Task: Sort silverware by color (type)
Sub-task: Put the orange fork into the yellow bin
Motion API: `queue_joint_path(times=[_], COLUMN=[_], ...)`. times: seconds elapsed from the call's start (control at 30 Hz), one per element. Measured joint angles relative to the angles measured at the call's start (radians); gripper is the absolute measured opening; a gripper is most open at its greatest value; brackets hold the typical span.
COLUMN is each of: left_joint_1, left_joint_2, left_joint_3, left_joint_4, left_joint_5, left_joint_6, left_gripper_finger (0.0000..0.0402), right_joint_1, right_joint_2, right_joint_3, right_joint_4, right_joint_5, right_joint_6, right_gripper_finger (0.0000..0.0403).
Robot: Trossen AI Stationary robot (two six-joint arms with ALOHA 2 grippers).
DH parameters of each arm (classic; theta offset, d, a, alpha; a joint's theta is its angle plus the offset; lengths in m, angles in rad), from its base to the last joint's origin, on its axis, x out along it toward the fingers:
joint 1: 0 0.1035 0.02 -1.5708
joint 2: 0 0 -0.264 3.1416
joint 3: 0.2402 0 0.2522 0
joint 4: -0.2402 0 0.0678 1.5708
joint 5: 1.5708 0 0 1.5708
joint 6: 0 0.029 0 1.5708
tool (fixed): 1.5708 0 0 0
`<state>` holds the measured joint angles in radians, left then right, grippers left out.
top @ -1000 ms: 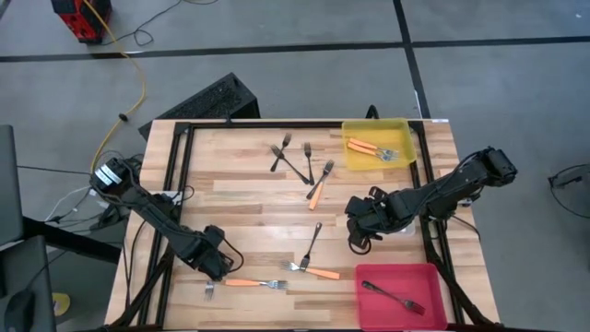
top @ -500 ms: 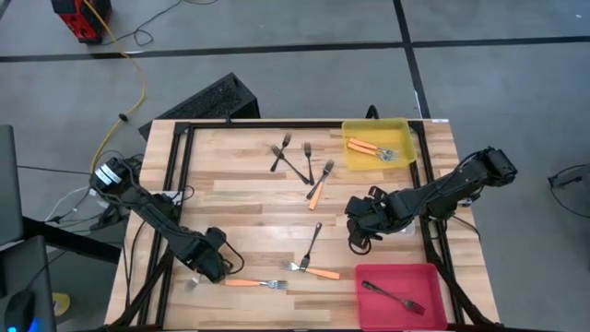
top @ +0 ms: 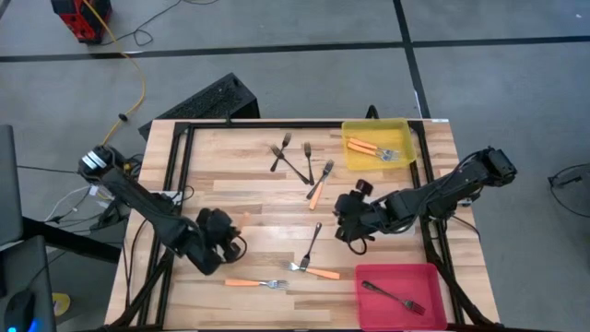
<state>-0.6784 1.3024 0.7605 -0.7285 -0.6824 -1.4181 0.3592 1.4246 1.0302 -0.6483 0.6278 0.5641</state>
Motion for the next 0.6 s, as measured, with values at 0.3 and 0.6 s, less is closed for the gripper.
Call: queue_joint_path(times=[0.3, 0.6], left_joint_1=[0.059, 0.131], left_joint_2=[-0.186, -0.204], left_joint_3=[0.002, 0.002], left_joint_4=[0.188, 0.57], left_joint_5=[-0.173, -0.163], left_joint_6=[0.364, 0.884], left_gripper_finger=[0.0028, 0.0028], right_joint_1=[-0.002, -0.083], right_joint_2=[0.0, 0.0], right_joint_3=[-0.006, -0.14], right_joint_4=[0.447, 1.006], right_joint_5=[-0.004, -0.207], right_joint_6=[-0.407, -0.599], right_gripper_finger=[0.0219, 0.0219])
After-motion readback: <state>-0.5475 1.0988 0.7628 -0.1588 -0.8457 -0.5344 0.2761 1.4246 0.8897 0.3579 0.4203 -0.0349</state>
